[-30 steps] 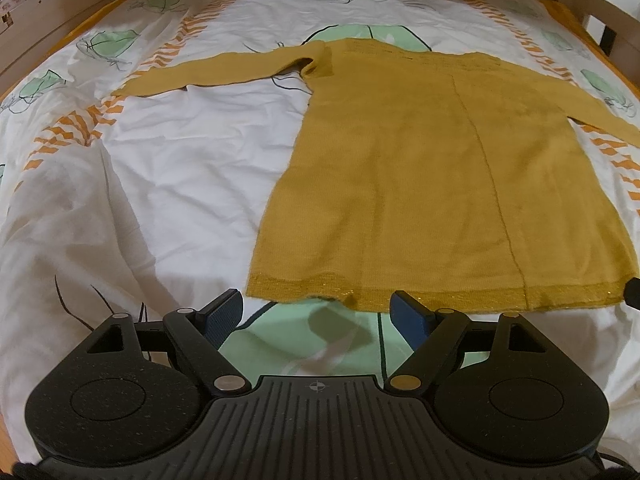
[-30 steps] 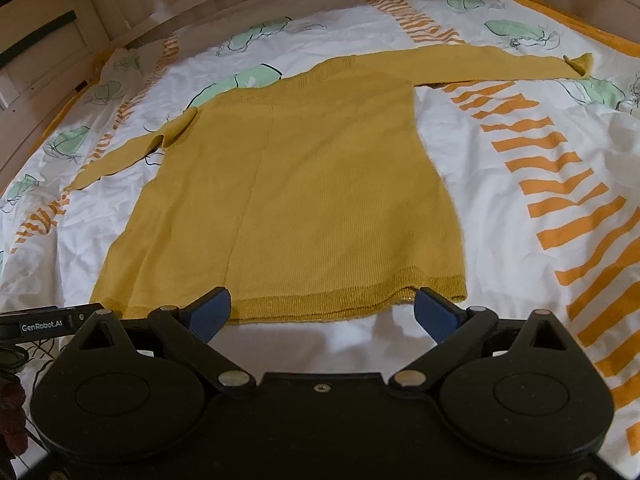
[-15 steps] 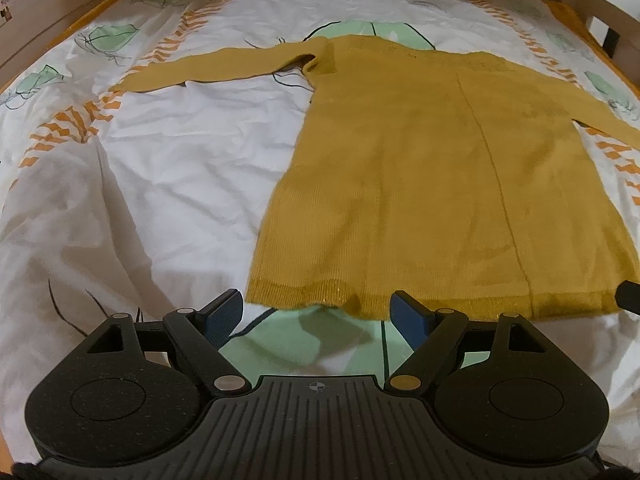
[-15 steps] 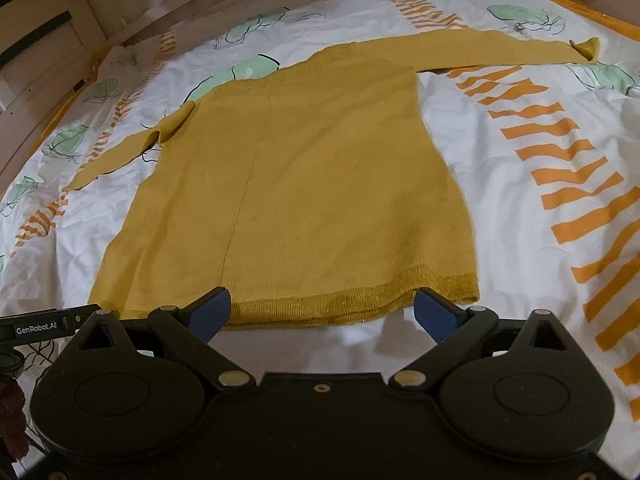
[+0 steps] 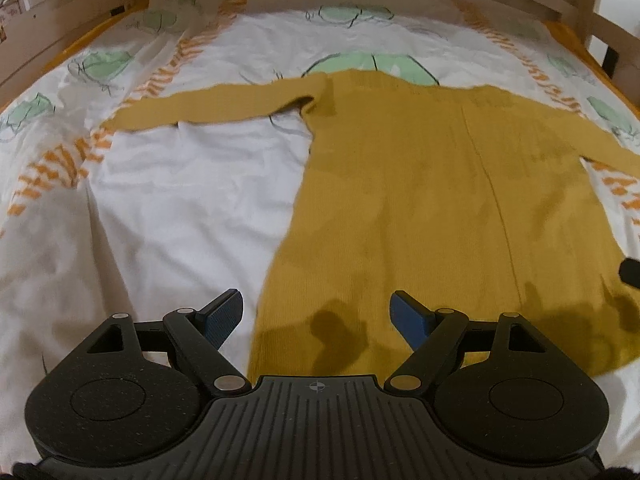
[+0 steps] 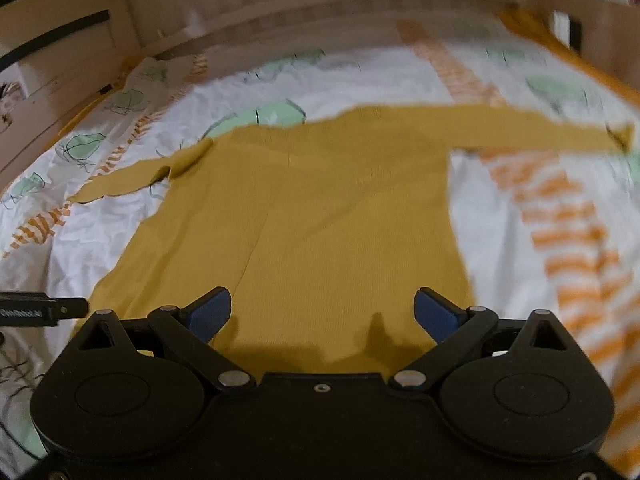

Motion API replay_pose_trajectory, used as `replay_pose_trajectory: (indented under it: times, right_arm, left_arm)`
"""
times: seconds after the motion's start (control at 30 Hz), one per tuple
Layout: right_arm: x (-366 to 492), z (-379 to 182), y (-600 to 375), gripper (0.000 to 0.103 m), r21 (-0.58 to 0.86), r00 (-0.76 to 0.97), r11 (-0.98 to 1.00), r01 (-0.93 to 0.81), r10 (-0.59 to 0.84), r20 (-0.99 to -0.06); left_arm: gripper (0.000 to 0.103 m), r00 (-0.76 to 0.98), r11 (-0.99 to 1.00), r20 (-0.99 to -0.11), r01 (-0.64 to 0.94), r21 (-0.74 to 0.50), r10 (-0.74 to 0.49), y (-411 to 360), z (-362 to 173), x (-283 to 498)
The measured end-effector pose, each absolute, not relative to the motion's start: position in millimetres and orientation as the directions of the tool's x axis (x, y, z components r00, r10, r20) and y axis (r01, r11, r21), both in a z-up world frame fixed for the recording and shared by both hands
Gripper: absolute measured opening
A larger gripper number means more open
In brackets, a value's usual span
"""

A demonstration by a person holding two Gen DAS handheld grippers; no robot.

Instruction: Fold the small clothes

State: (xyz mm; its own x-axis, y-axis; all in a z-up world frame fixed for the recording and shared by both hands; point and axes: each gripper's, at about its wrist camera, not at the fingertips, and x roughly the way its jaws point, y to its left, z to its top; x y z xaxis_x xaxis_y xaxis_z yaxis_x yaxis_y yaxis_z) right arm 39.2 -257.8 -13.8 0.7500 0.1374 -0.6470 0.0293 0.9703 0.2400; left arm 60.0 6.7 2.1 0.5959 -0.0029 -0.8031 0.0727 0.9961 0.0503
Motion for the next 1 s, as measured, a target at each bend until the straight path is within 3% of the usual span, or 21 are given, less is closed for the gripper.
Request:
replay_pose_trajectory:
  times: [0.53, 1.0]
  right_arm:
    - [180, -5, -305, 0.099, 0.095, 0.813, 0.993, -0.075, 0.117, -0.571]
    - [317, -36, -319, 0.098, -0.034, 0.776, 0.980, -0.198, 0.135, -0.617]
  left_arm:
    - [0.080, 0.699, 0.993, -0.713, 0.110, 0.033, -0.053, -20, 12, 175]
    - [0.080, 0.676, 0.990, -0.733, 0.140, 0.026, -0.077, -28, -36, 263]
